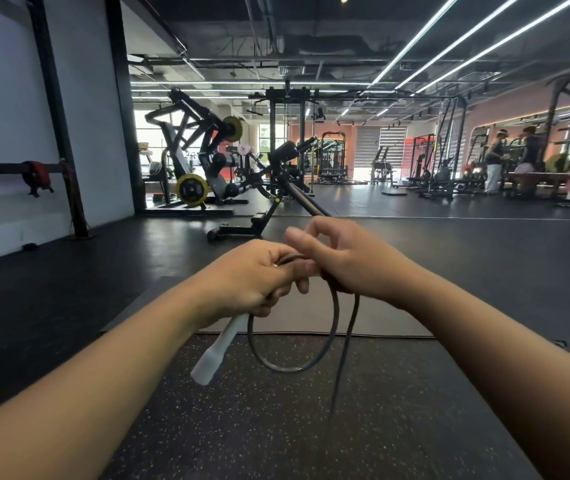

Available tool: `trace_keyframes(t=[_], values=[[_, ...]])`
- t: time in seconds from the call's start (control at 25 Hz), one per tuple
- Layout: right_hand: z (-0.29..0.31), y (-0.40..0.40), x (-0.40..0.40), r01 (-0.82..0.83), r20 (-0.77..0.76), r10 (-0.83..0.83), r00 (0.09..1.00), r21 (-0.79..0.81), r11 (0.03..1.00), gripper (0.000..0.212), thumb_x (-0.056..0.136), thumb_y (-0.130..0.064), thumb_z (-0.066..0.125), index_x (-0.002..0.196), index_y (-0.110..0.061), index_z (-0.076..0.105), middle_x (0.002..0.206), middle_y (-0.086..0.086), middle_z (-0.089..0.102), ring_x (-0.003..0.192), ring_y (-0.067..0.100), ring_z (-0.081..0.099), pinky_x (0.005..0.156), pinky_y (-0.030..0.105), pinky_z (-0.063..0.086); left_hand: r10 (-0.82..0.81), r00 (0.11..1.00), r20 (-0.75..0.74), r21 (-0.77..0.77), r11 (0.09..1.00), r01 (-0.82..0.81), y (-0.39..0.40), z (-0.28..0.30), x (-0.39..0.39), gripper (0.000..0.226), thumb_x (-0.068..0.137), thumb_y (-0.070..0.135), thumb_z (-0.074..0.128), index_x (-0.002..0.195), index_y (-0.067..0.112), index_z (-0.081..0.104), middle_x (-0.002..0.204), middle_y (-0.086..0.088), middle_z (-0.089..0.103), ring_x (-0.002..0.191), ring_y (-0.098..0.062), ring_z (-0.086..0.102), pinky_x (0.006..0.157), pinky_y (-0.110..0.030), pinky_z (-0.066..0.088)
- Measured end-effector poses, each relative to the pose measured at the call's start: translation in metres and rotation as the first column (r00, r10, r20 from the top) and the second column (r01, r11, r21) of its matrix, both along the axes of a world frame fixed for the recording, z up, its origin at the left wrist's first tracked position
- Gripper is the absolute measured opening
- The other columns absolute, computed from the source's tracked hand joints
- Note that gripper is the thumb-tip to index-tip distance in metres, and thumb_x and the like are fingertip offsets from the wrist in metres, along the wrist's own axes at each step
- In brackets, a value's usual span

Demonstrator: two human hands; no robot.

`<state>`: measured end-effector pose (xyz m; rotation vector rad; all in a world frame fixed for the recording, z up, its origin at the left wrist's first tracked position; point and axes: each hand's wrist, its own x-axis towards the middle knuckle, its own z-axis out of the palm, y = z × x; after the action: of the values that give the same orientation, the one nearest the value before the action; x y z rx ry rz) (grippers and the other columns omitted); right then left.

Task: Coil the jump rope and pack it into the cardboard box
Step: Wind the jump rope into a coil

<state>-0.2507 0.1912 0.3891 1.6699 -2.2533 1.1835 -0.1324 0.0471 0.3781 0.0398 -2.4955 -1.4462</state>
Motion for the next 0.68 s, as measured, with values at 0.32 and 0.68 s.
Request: trace_keyframes(t=[0.32,0.68], values=[[-0.022,0.015,-0.023,-0.172,0.776,0.369,0.511,-0.328,0.929,0.062,0.09,-0.07,0.05,0.094,-0.013,0.073,0.075,0.008,0.056,0.056,0.021,0.054,0.055,0.032,0.05,0.404,0.809,-0.427,0.806,0.576,0.138,-0.001,0.014,-0.007,0.034,0.102,0.039,0.05,0.081,0.013,0.053,0.052,0.006,0.035,0.041,-0.008,0.028,0.039,-0.02,0.032],[-0.053,-0.042,0.037,-0.029,0.683,0.56,0.469,-0.621,0.783,0.061,0.078,-0.03,0.086,0.132,-0.01,0.063,0.071,-0.003,0.055,0.051,0.008,0.031,0.052,0.027,0.019,0.875,0.463,-0.14,0.987,0.163,-0.01,0.029,-0.003,-0.032,0.042,0.107,0.043,0.037,0.078,0.014,0.045,0.066,-0.001,0.061,0.058,-0.016,0.062,0.073,-0.036,0.058]])
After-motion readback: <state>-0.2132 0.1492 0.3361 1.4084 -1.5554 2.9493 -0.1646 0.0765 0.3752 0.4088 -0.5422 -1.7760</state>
